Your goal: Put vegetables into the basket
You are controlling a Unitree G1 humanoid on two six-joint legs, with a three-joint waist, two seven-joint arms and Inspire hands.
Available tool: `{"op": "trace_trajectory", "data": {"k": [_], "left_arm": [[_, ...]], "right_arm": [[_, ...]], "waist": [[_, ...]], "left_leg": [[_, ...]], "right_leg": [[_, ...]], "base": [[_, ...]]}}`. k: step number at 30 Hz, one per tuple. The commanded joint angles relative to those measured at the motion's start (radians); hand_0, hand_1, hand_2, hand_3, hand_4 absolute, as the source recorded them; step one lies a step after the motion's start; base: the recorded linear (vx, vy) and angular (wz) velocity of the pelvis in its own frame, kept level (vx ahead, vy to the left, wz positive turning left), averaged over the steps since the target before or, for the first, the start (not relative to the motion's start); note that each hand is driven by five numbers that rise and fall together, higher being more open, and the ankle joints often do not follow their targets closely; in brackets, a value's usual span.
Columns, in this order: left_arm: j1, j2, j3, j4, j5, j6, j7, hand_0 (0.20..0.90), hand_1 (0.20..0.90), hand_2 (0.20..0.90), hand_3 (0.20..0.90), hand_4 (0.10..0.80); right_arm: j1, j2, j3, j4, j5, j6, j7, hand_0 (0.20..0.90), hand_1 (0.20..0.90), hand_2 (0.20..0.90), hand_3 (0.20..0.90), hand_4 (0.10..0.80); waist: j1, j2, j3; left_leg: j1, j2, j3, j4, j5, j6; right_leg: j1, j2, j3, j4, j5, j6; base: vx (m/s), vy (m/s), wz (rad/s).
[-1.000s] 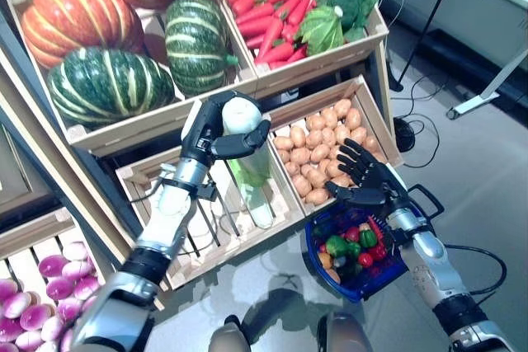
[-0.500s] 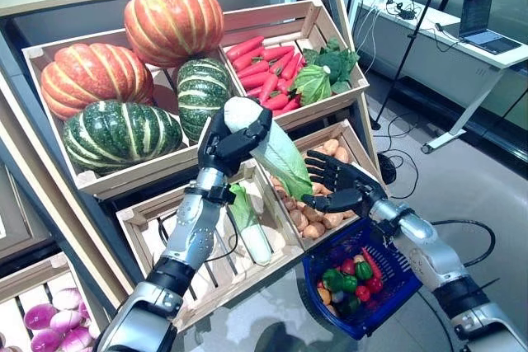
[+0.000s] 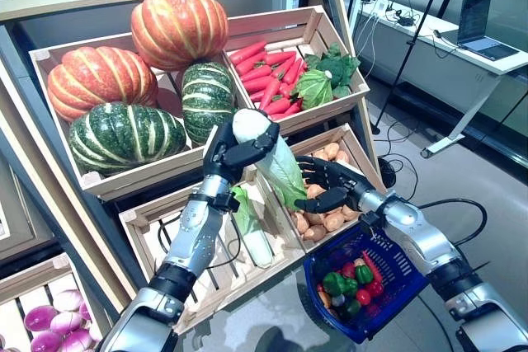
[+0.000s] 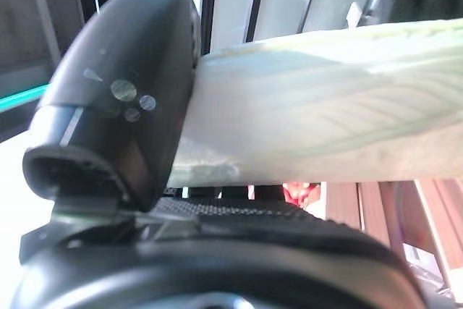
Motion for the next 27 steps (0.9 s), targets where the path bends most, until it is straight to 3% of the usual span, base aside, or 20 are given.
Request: {"op": "trace_trajectory", "data": {"k": [1,5,8,13,27], "left_arm": [[-0.11,-0.066,-0.024,-0.02,-0.028,-0.082,-0.024,0.3,0.3,0.3,0.3,0.4],[-0.093,-0.093,-0.022,-0.044,-0.043,-0.076,-0.006,0.3,0.3,0.3,0.3,0.4],[-0.087,-0.115,-0.024,-0.052,-0.072,-0.068,-0.002,0.3,0.3,0.3,0.3,0.4],[-0.103,-0.137,-0.027,-0.015,-0.109,-0.054,-0.03,0.3,0.3,0.3,0.3,0.4],[-0.147,-0.152,-0.069,0.008,-0.144,-0.042,-0.091,0.3,0.3,0.3,0.3,0.4]], "right_arm": [[-0.225,0.026,-0.003,-0.115,-0.101,-0.068,-0.149,0.9,0.9,0.9,0.9,0.8],[-0.238,0.03,-0.007,-0.16,-0.146,-0.036,-0.198,0.9,0.9,0.9,0.9,0.8],[-0.248,0.05,0.004,-0.186,-0.072,0.0,-0.196,0.9,0.9,0.9,0.9,0.8],[-0.278,0.117,0.034,-0.101,0.151,0.018,-0.136,0.9,0.9,0.9,0.9,0.8],[-0.312,0.198,0.091,0.203,0.408,0.134,0.12,0.9,0.9,0.9,0.9,0.8]], "waist": [[-0.006,0.013,-0.092],[-0.004,0.015,-0.09],[0.001,0.015,-0.085],[0.019,0.009,-0.084],[0.052,-0.007,-0.099]], "left_leg": [[-0.011,-0.02,-0.006,0.008,-0.043,0.029],[-0.009,-0.02,-0.009,0.007,-0.043,0.029],[-0.009,-0.021,-0.013,0.008,-0.043,0.03],[-0.004,-0.021,-0.023,0.008,-0.043,0.026],[-0.005,-0.024,-0.047,0.013,-0.045,0.017]], "right_leg": [[-0.033,0.004,0.074,-0.034,0.082,-0.01],[-0.031,0.005,0.081,-0.033,0.08,-0.011],[-0.029,0.005,0.084,-0.027,0.074,-0.011],[-0.016,-0.002,0.071,-0.021,0.067,-0.013],[-0.001,-0.017,0.036,-0.028,0.073,-0.015]], "base": [[0.024,0.002,-0.05],[0.012,0.002,-0.07],[0.0,0.0,0.0],[0.008,-0.004,0.06],[0.012,-0.001,0.13]]}}
